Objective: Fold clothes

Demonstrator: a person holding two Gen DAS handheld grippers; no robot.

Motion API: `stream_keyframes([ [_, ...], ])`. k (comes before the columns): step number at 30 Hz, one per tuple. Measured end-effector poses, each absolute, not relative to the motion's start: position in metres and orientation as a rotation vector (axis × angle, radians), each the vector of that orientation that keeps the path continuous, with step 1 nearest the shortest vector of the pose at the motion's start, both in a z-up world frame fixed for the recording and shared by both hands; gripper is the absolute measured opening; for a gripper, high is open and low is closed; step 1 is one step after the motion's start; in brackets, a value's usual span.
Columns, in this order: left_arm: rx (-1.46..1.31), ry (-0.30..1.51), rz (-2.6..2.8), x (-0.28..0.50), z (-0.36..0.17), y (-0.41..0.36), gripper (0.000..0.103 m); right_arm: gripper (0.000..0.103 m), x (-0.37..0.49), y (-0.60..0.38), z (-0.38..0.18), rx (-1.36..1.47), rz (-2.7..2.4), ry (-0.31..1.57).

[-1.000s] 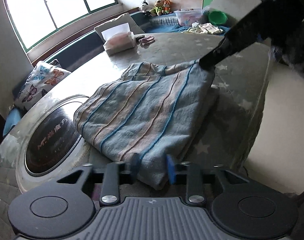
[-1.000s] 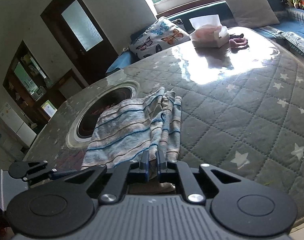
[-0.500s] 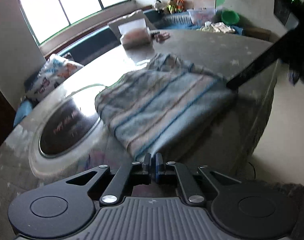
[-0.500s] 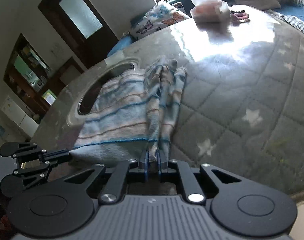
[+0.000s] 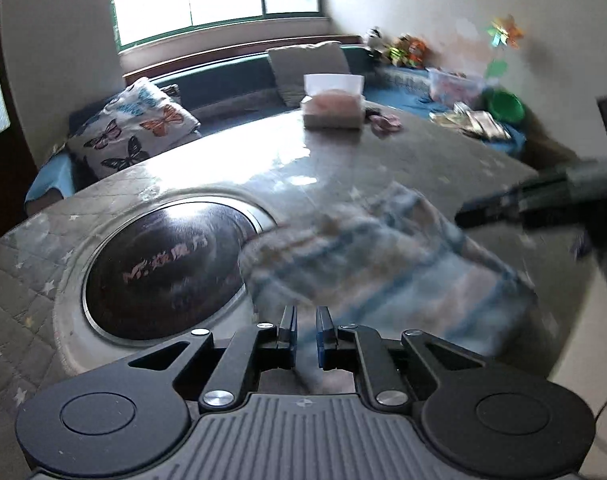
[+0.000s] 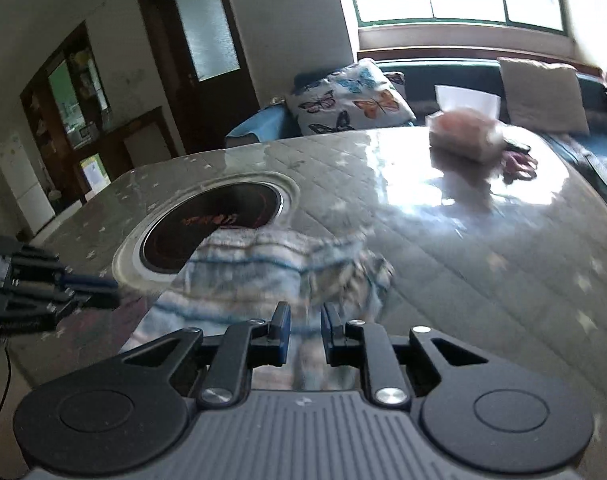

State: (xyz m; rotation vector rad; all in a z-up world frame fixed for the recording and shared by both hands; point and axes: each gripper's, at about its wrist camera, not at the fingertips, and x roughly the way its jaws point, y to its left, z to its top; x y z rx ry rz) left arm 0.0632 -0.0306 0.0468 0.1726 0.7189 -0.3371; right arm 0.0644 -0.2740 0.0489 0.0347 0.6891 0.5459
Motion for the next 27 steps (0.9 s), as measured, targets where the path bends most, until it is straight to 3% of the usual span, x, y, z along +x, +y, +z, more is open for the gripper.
stream_keyframes([
  [17, 0.108, 0.828, -0.262, 0.157, 0.001, -0.024, 0.011, 0.012, 0.119, -0.253, 0.013, -0.036, 0.497, 0.720],
  [27, 0.082, 0.775, -0.363, 0.161, 0.027, -0.050, 0.011, 0.012, 0.132, -0.254, 0.016, -0.034, 0.490, 0.714],
])
